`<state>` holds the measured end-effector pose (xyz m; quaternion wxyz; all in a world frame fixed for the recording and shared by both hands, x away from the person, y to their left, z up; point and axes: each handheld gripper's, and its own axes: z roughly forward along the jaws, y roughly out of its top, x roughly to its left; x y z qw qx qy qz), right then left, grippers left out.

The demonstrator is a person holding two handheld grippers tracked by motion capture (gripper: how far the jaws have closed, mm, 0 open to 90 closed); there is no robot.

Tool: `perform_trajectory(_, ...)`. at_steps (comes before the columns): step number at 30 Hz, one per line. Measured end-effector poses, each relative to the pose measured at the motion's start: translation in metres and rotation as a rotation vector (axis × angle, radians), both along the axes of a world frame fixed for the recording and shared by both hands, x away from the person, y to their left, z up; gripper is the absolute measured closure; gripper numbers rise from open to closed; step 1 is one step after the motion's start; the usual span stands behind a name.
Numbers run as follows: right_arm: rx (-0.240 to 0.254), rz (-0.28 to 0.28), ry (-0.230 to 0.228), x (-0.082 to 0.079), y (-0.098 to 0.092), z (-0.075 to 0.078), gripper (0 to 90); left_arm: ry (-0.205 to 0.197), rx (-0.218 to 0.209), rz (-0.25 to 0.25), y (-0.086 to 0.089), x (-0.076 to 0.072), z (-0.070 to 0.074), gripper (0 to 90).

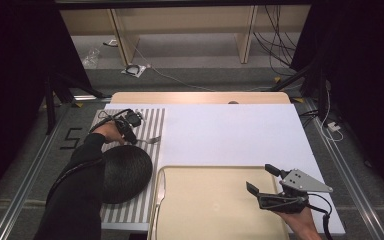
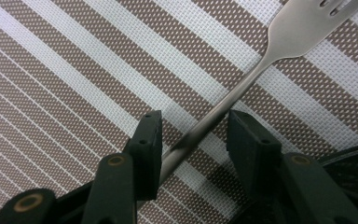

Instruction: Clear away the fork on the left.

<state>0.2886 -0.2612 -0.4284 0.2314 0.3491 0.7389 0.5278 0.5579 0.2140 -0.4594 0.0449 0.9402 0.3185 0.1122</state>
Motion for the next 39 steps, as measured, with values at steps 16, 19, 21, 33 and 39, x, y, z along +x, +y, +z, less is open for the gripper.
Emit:
perform_trajectory(16,0.003,0.002,0.0,0.0002,0.0,-0.0001,15.8,0.023,-0.012,-0.036,-0.0006,0.0017,0.0001,62.9)
perform_trajectory(19,0.0,0.003,0.0,0.0001,0.0,0.0,15.8,0.029,-0.012,-0.04,-0.0018,0.001,0.0,66.2)
perform_trajectory(21,-0.001,0.002,0.0,0.0,0.0,0.0,15.8,0.03,-0.007,-0.043,-0.0023,0.0007,0.0002,68.5)
perform_trajectory(33,0.004,0.003,-0.003,0.0003,0.0007,-0.0005,15.9,0.038,-0.003,-0.073,-0.0051,-0.0021,-0.0001,77.4)
perform_trajectory(39,0.002,0.002,-0.004,0.0003,0.001,-0.0006,15.9,0.034,0.014,-0.087,-0.0083,-0.0043,-0.0004,83.0)
